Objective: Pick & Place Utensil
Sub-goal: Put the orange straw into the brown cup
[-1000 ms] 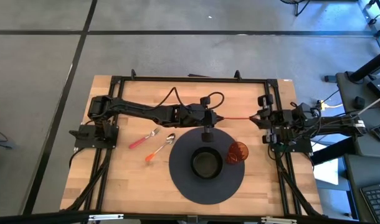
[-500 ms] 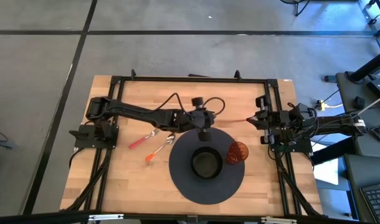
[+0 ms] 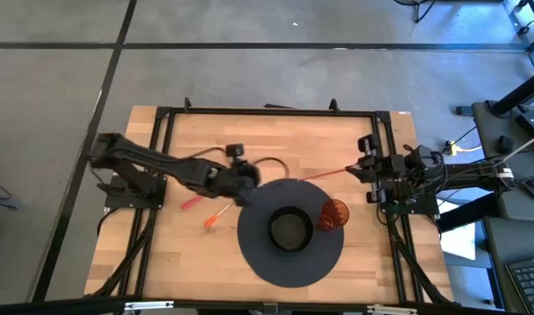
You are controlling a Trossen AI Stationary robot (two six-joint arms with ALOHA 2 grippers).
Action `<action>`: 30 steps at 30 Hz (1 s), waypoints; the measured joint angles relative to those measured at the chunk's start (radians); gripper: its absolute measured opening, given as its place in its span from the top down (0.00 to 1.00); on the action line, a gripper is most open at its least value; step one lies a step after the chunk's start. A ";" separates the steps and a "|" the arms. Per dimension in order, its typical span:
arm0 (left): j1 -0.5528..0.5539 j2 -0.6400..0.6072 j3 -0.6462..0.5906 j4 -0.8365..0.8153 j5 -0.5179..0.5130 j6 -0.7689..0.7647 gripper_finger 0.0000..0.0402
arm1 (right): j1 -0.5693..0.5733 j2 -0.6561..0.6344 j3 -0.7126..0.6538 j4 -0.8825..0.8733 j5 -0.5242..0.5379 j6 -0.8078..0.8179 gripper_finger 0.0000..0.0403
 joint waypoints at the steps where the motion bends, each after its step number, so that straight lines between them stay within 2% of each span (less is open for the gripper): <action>1: 0.006 -0.055 -0.053 0.030 0.041 -0.002 0.96 | 0.000 0.000 0.000 -0.005 0.000 0.002 0.99; 5: 0.066 -0.315 -0.314 0.294 0.140 0.010 0.99 | 0.000 0.000 0.000 -0.017 0.000 -0.001 0.99; 7: 0.120 -0.464 -0.464 0.471 0.273 0.035 1.00 | 0.000 0.000 0.000 -0.019 0.000 -0.005 0.99; 10: 0.220 -0.670 -0.709 0.752 0.542 0.073 1.00 | 0.000 0.001 0.000 -0.019 0.000 -0.005 0.99; 12: 0.274 -0.786 -0.860 0.896 0.644 0.097 1.00 | 0.000 0.002 0.000 -0.019 0.000 -0.006 0.99; 15: 0.330 -0.920 -1.022 1.001 0.660 0.096 1.00 | 0.000 0.007 0.000 -0.019 0.000 -0.008 0.99; 18: 0.364 -1.032 -1.106 1.054 0.660 0.080 1.00 | 0.000 0.014 0.000 -0.019 0.000 -0.008 0.99; 24: 0.411 -1.200 -1.166 0.984 0.622 0.040 1.00 | 0.000 0.036 0.000 -0.019 0.000 0.013 0.99; 30: 0.439 -1.273 -1.204 0.980 0.580 -0.026 1.00 | 0.000 0.091 0.000 0.035 0.000 0.034 0.99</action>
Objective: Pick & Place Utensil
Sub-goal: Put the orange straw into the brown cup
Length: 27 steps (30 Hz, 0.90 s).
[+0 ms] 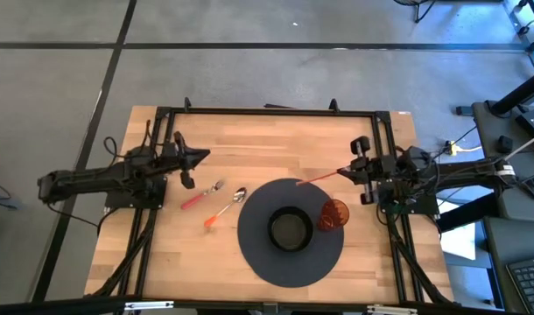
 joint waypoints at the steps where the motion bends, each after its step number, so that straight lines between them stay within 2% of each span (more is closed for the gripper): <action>1: 0.002 -0.004 -0.009 0.000 -0.025 -0.001 1.00 | 0.000 0.013 0.003 0.012 -0.001 0.014 0.99; 8: 0.024 -0.009 -0.065 -0.032 -0.235 -0.040 1.00 | 0.011 0.163 0.176 -0.151 -0.058 0.069 0.99; 15: 0.025 -0.008 -0.104 -0.035 -0.208 -0.043 0.99 | 0.095 0.412 0.443 -0.386 -0.053 0.036 0.99; 20: 0.025 -0.008 -0.106 -0.052 -0.206 -0.078 0.99 | 0.158 0.514 0.638 -0.574 0.039 -0.016 0.99; 27: 0.025 -0.008 -0.106 -0.057 -0.206 -0.088 0.99 | 0.283 0.561 0.952 -0.964 0.283 -0.015 1.00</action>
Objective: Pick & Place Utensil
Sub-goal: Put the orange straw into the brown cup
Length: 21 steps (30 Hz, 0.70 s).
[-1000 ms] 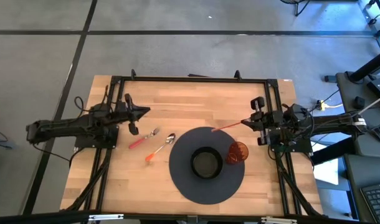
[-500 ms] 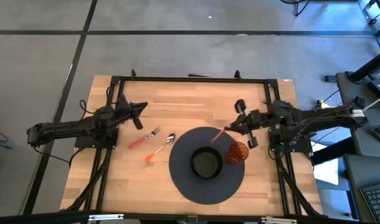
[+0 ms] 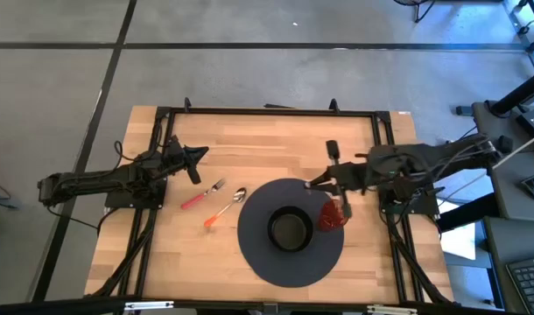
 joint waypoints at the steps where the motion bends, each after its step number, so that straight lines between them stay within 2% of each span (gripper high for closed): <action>1: 0.000 0.000 0.000 0.005 0.000 0.000 0.99 | 0.018 0.008 0.044 -0.045 0.025 0.015 1.00; 7: -0.001 0.000 0.000 0.007 -0.022 -0.001 1.00 | 0.139 0.085 0.295 -0.303 0.161 0.111 1.00; 11: -0.001 0.000 0.000 0.006 -0.026 -0.004 0.99 | 0.216 0.131 0.413 -0.421 0.188 0.193 1.00; 15: -0.001 0.000 0.000 0.006 -0.020 -0.004 0.98 | 0.285 0.150 0.432 -0.451 0.193 0.258 0.99; 21: -0.001 0.000 0.000 -0.003 -0.019 -0.003 1.00 | 0.382 0.148 0.376 -0.464 0.392 0.307 1.00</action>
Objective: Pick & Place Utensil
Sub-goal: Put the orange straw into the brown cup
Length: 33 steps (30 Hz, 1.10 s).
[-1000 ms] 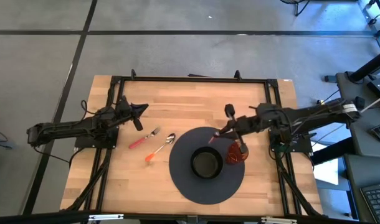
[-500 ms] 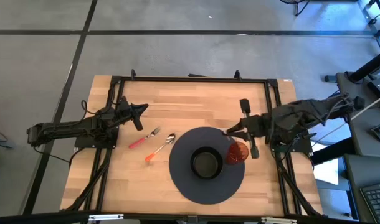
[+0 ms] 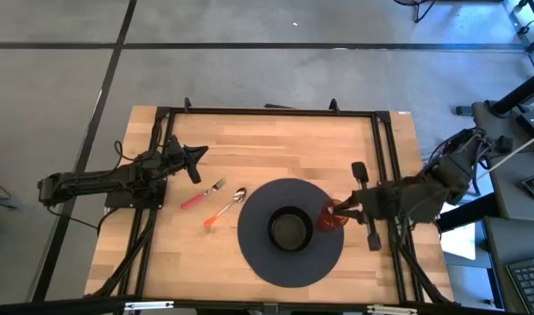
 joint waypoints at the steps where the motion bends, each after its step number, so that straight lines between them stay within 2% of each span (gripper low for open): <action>1: 0.000 0.000 0.000 0.000 0.000 0.000 1.00 | 0.006 0.000 -0.018 0.004 0.009 0.000 1.00; 8: 0.000 0.000 0.000 0.000 0.000 0.000 0.98 | 0.012 0.000 -0.122 0.022 0.043 0.020 1.00; 15: 0.000 0.000 0.000 0.001 -0.010 0.001 1.00 | 0.012 -0.007 -0.133 0.047 0.051 0.004 0.99; 22: 0.000 0.000 0.000 0.001 -0.010 0.000 0.99 | 0.011 -0.008 -0.144 0.027 0.145 0.191 0.99; 26: 0.000 0.000 0.000 0.001 0.002 0.000 0.98 | 0.010 -0.008 -0.214 0.025 0.191 0.239 0.99; 33: 0.000 0.000 0.000 0.001 -0.002 0.000 1.00 | 0.007 -0.008 -0.341 0.140 0.215 0.223 0.99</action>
